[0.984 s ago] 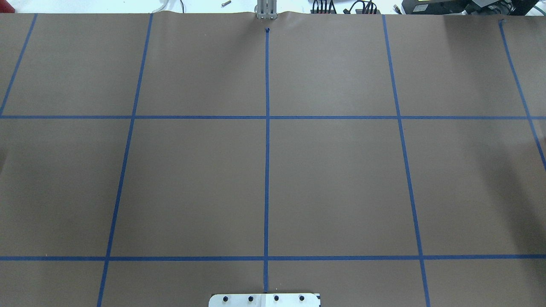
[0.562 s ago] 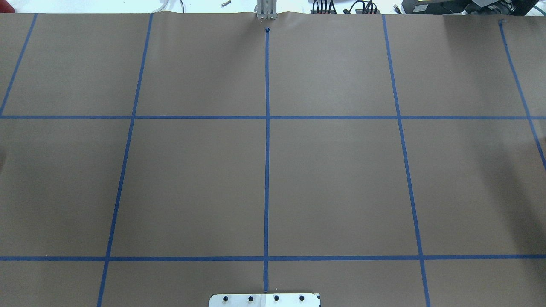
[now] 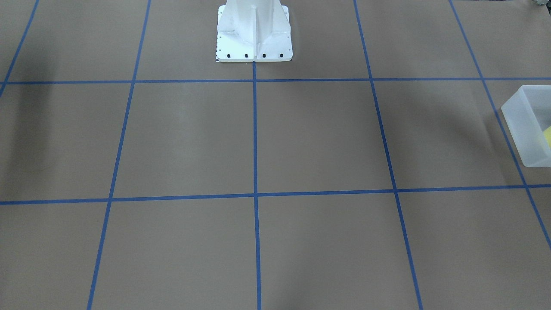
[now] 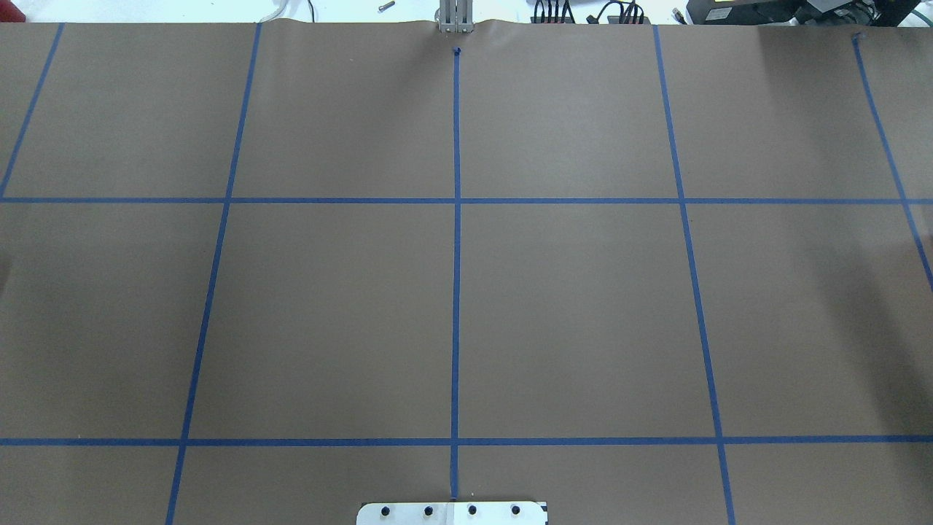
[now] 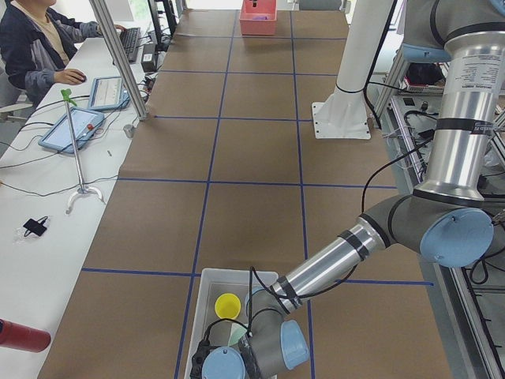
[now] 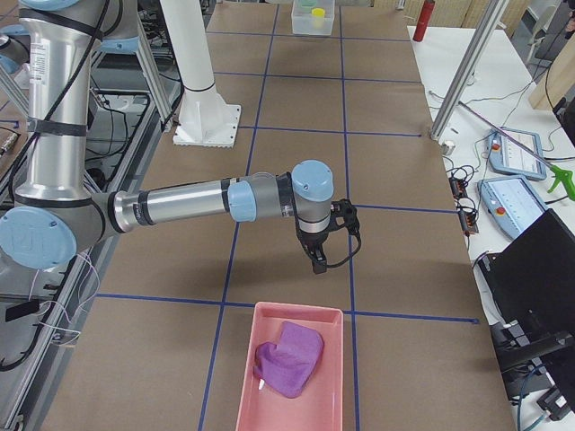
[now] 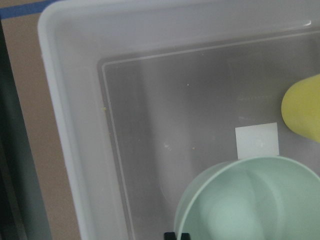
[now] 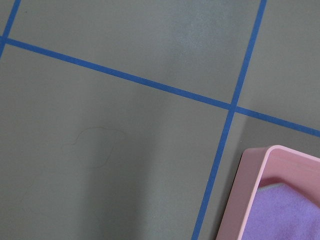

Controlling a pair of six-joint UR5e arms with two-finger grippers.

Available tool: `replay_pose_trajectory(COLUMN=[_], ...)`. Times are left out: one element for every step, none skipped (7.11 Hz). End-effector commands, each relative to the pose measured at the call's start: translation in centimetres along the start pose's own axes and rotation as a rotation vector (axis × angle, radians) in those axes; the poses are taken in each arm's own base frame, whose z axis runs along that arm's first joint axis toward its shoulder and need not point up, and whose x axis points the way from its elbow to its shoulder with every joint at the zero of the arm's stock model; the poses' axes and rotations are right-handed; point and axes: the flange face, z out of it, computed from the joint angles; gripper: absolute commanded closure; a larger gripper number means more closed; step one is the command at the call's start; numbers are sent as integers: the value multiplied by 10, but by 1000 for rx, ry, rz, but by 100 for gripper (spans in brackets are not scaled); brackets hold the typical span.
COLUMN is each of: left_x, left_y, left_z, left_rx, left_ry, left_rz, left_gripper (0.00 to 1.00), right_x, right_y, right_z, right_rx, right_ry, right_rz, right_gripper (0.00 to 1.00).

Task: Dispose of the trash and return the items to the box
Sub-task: 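Lower the pale green bowl into the clear bin beside the yellow cup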

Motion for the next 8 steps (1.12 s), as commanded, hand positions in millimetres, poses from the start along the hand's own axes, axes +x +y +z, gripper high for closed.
replay_pose_trajectory(left_x=[1,-1,1,0,-1,0,0,1], left_y=[1,3,2,4,6,5,5,5], left_z=[11,24,29,32,33,35,36,38], left_rx=[-19,-13,-20,-25,-25,-30,-30,-34], left_ry=[5,-10,-10,-8,-6,-5,-4,-3], left_rz=[-2,28,31,27,25,28,29,30], left_gripper=[100,100,100,100,100,100,100,100], right_x=[0,0,1,1,2,3,2,2], right_y=[0,0,0,2,5,7,11,16], right_z=[0,0,0,0,2,3,3,4], right_rx=[1,1,0,-2,-6,-8,-9,-13], right_ry=[1,1,3,2,0,0,0,-2], right_rz=[1,1,1,3,7,9,10,14], right_gripper=[0,0,0,0,0,0,0,0])
